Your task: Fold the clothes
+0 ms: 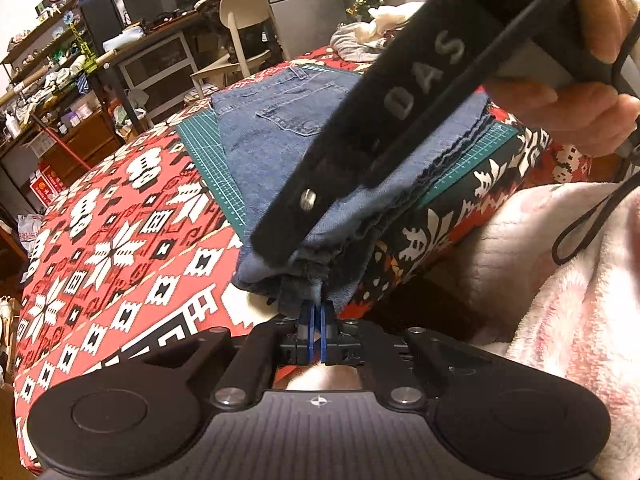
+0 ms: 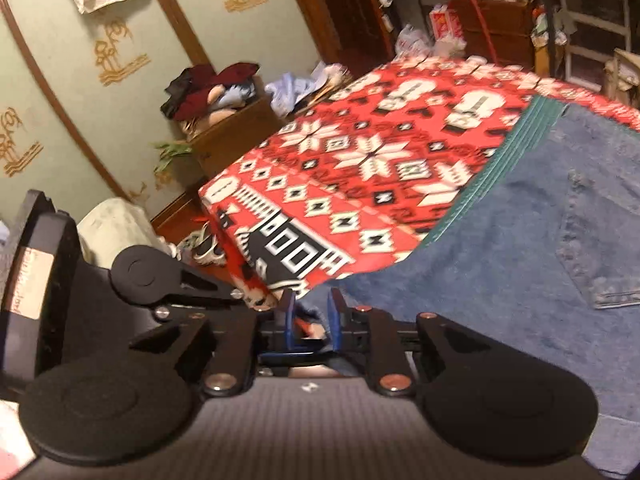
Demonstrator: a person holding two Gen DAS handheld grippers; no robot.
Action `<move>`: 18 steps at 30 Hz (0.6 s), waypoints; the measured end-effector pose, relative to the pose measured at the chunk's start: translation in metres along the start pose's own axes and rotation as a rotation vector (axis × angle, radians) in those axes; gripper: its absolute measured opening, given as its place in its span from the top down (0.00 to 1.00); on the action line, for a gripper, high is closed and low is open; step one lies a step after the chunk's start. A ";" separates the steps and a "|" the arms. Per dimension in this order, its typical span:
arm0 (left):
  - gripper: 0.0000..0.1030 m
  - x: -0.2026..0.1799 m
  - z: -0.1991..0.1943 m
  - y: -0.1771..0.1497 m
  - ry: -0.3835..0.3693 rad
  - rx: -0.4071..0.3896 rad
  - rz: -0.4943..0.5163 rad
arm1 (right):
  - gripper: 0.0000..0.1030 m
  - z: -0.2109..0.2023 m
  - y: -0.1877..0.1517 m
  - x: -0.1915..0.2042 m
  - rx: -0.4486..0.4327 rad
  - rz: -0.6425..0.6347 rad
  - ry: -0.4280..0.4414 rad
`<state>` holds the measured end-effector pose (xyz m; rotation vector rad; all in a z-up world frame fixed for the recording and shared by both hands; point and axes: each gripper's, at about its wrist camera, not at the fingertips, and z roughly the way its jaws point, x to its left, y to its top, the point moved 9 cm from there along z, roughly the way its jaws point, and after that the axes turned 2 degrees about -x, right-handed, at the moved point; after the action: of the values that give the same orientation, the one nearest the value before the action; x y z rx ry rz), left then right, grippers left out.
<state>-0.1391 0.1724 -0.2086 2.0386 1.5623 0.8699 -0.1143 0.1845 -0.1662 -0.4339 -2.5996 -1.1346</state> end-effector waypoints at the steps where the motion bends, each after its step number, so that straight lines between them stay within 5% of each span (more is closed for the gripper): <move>1: 0.98 0.000 0.000 0.000 -0.003 0.002 0.002 | 0.84 0.005 -0.003 0.001 0.020 -0.002 0.002; 8: 0.92 0.010 -0.018 -0.015 -0.044 0.026 -0.085 | 0.84 0.027 -0.024 -0.007 0.091 0.106 0.037; 12: 0.84 0.033 -0.025 -0.017 -0.100 0.009 -0.282 | 0.82 0.005 -0.013 -0.012 0.020 0.131 0.056; 14: 0.67 0.046 -0.028 -0.015 -0.152 -0.017 -0.409 | 0.80 -0.013 -0.008 -0.023 -0.020 0.169 0.051; 18: 0.63 0.066 -0.022 -0.012 -0.291 -0.049 -0.660 | 0.79 -0.052 -0.001 -0.054 -0.103 0.269 0.022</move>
<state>-0.1513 0.2376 -0.1864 1.3795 1.8374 0.3368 -0.0583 0.1367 -0.1525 -0.7631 -2.3804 -1.1733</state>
